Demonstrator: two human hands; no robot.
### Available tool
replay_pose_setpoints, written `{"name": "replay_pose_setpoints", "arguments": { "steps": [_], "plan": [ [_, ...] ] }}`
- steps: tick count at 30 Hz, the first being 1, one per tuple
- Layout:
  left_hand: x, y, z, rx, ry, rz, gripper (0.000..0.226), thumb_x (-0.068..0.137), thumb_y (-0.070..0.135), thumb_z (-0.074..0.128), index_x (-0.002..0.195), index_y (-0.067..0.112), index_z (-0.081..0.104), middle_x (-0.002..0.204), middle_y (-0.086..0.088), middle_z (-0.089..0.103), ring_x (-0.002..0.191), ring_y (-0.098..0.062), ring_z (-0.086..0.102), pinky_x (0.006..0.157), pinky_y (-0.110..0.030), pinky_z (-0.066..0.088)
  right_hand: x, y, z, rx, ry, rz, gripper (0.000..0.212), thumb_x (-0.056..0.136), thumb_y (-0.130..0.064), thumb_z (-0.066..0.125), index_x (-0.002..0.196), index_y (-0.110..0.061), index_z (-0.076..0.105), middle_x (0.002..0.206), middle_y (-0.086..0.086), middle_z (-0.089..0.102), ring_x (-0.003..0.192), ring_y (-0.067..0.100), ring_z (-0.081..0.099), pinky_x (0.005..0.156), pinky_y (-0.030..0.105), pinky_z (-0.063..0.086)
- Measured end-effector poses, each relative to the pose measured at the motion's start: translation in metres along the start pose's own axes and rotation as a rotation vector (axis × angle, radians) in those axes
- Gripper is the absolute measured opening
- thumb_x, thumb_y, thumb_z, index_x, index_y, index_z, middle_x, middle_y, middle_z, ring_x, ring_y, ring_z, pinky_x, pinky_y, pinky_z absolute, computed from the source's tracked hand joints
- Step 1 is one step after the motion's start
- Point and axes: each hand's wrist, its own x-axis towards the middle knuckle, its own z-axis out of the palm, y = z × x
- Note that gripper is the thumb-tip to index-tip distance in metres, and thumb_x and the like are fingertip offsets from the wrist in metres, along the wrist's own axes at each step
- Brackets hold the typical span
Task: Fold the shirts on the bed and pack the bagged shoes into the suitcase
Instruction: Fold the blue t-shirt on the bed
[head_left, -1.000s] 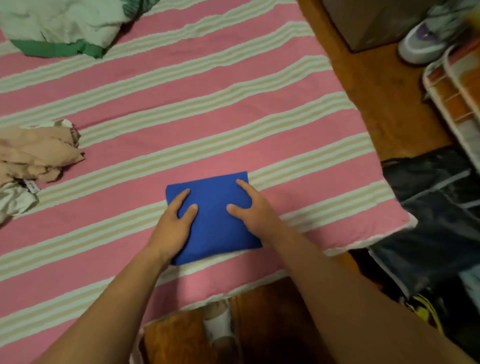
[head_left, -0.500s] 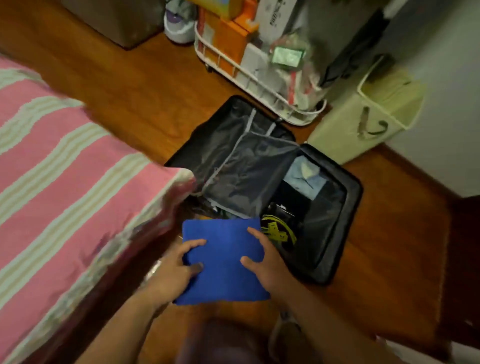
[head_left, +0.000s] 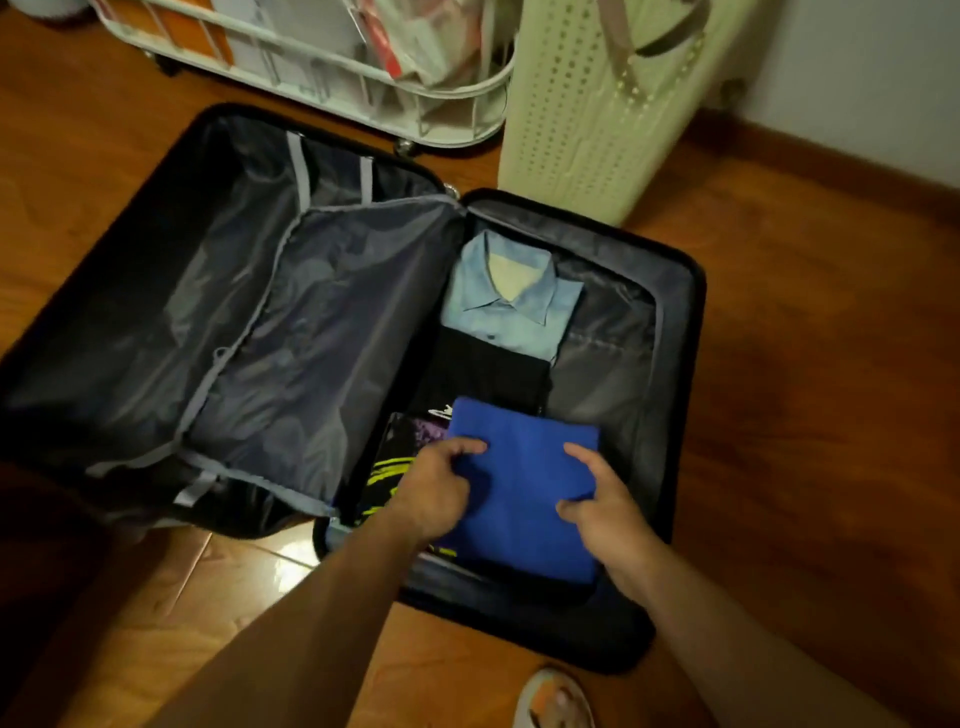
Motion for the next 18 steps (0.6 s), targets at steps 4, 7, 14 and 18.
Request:
{"name": "replay_pose_setpoints", "arguments": {
  "steps": [4,7,14,18],
  "plan": [
    [0.09,0.036,-0.008,0.019,0.166,0.137,0.062,0.08,-0.023,0.039,0.124,0.011,0.066,0.108,-0.011,0.063,0.066,-0.011,0.052,0.057,-0.014,0.051,0.095,-0.038,-0.003,0.03,0.059,-0.2,0.067,0.09,0.006,0.061,0.14,-0.038,0.048,0.122,0.003,0.063,0.075,0.03,0.063,0.063,0.04,0.051],
    [0.148,0.031,-0.024,0.214,0.248,0.22,0.062,0.084,-0.016,0.042,0.133,0.016,0.064,0.132,-0.01,0.056,0.105,-0.024,0.061,0.104,-0.031,0.048,0.158,-0.045,0.018,0.027,0.083,-0.261,0.068,0.092,0.005,0.06,0.144,-0.037,0.045,0.128,0.001,0.059,0.085,0.037,0.066,0.068,0.045,0.055],
    [0.175,-0.042,-0.018,0.924,0.065,-0.022,0.064,0.1,0.029,0.045,0.159,0.038,0.022,0.169,-0.014,-0.002,0.154,-0.037,0.007,0.125,-0.047,0.014,0.196,-0.001,0.077,-0.611,0.035,-0.134,0.076,0.099,-0.012,0.052,0.159,-0.04,0.014,0.16,0.009,0.008,0.14,0.035,0.034,0.109,0.039,0.039],
    [0.13,-0.043,-0.019,1.027,0.211,0.197,0.058,0.104,0.035,0.038,0.16,0.024,0.025,0.169,-0.014,-0.005,0.156,-0.035,-0.003,0.126,-0.047,0.011,0.149,-0.016,0.073,-0.767,0.14,-0.135,0.077,0.099,-0.017,0.056,0.159,-0.037,0.012,0.165,0.005,-0.009,0.149,0.034,0.01,0.112,0.04,0.034]
  ]
}}
